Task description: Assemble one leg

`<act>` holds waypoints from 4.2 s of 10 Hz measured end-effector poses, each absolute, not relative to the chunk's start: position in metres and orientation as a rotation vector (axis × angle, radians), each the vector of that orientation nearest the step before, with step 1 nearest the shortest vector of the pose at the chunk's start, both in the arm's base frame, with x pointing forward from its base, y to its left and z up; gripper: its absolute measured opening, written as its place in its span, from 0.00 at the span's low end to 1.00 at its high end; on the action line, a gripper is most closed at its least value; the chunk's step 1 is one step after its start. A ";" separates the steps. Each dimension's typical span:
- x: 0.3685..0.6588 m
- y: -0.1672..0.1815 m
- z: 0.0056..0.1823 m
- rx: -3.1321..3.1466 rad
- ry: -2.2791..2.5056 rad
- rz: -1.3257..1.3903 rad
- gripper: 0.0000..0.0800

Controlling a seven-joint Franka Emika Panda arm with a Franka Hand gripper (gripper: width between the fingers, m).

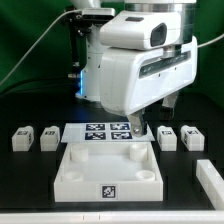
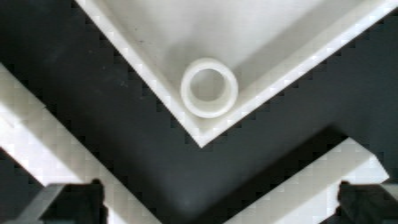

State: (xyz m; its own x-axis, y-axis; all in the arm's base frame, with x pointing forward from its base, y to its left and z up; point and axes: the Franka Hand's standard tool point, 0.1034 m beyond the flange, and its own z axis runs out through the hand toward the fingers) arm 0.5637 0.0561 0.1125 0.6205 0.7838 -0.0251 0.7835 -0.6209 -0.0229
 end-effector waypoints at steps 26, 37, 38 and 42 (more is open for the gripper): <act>0.418 -0.001 0.013 -2.173 -2.158 0.063 0.16; 0.453 0.037 0.015 -2.145 -2.218 -0.013 0.08; 0.464 0.050 0.016 -2.150 -2.219 -0.035 0.08; 0.490 0.068 0.014 -2.221 -2.151 -0.063 0.08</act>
Offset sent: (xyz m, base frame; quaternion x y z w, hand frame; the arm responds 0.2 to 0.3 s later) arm 0.0000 0.0000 0.0000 0.0000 0.0000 0.0000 1.0000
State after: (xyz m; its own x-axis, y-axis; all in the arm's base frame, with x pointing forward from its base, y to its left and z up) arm 0.4900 0.0680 0.0138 0.0323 0.9975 0.0629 0.9995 -0.0319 -0.0066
